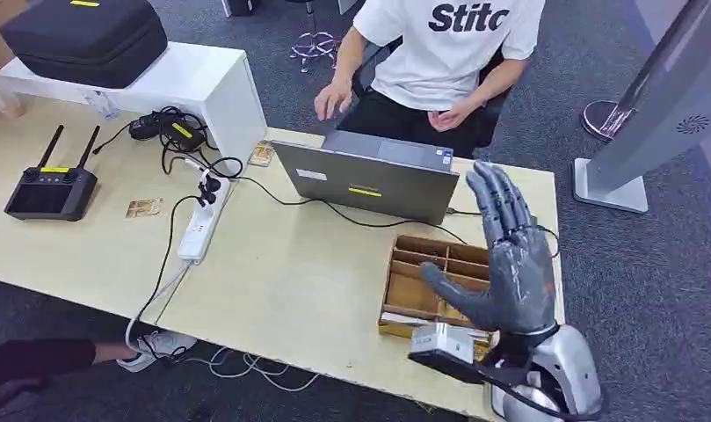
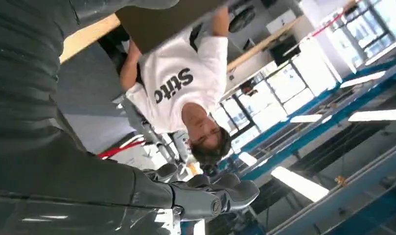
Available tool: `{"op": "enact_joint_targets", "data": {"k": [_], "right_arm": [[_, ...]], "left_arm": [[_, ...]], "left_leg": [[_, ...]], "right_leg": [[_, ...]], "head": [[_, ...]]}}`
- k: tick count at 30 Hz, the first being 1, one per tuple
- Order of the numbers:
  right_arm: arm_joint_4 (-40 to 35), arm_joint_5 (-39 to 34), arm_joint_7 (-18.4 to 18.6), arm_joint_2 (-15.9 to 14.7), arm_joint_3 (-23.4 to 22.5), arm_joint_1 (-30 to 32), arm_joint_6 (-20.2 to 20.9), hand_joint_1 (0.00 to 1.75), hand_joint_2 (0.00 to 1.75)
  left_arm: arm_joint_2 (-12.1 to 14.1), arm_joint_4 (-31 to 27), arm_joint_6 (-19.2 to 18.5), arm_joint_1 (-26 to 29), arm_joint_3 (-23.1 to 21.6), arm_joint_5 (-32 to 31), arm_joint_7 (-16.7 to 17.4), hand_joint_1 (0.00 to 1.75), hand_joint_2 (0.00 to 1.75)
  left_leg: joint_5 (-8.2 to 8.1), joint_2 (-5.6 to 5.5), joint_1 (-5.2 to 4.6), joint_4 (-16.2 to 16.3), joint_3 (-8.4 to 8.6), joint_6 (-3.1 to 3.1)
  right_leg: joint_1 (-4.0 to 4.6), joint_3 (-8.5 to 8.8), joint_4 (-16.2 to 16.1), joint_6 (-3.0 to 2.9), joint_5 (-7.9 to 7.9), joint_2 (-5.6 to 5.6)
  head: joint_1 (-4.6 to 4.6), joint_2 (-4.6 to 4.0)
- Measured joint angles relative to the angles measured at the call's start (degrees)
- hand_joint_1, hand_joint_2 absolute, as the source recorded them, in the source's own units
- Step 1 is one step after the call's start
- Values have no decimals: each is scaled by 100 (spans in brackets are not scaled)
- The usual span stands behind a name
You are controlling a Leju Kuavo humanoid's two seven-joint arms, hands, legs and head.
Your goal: Pass the card to the sensor for recognition and then transmit it.
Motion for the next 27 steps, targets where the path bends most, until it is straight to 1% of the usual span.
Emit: {"op": "enact_joint_targets", "data": {"k": [2,4,6,12,14,17,20,23,25,27], "right_arm": [[2,-128,-198,-344,72,391,-124,0,175],[7,-179,-301,-579,105,670,-240,0,175],[7,-201,-332,-766,129,824,-273,0,175],[7,-210,-299,-1040,162,1040,-164,0,175],[7,-148,-332,-1173,166,1196,-137,0,175],[20,89,-347,-1400,166,1441,-205,0,175],[59,383,-154,-1604,232,1557,-207,0,175],[122,989,292,-1789,351,1567,-238,0,175],[201,1455,648,-1849,448,1528,-236,0,175],[328,1763,932,-1881,538,1444,-210,0,175]], "left_arm": [[-4,0,24,11,83,55,0,0,175],[-2,0,33,20,122,74,0,0,175],[-2,0,33,18,164,74,0,0,175],[-4,0,50,18,245,94,-4,0,175],[-7,0,63,19,260,111,-17,0,175],[-4,0,79,19,304,144,-17,0,175],[-4,0,85,14,365,155,-17,0,175],[0,0,120,12,391,159,-17,0,175],[0,0,127,7,406,159,-17,0,175],[0,0,133,2,428,159,-17,0,175]], "left_leg": [[-4,-6,0,0,-5,5],[-8,-1,-2,0,-5,6],[-9,1,-2,0,-4,7],[-8,1,-1,0,0,8],[-8,0,-1,0,-1,8],[-9,0,-1,0,-2,7],[-9,2,-2,0,-2,8],[-9,2,-2,0,-3,8],[-9,2,-2,0,-3,8],[-9,2,-2,0,-1,8]], "right_leg": [[0,0,0,2,-2,-4],[-1,-1,-1,3,-2,0],[-1,-1,-1,3,-2,1],[-1,-1,-1,3,-2,1],[-1,0,-1,3,-2,-2],[-1,0,-1,3,-2,0],[-1,0,-2,3,-3,1],[-2,0,-2,4,-2,2],[-2,0,-2,4,-2,2],[-1,0,-1,3,-2,2]], "head": [[0,0],[0,0],[0,0],[0,0],[0,0],[0,0],[0,0],[0,0],[0,0],[0,0]]}}
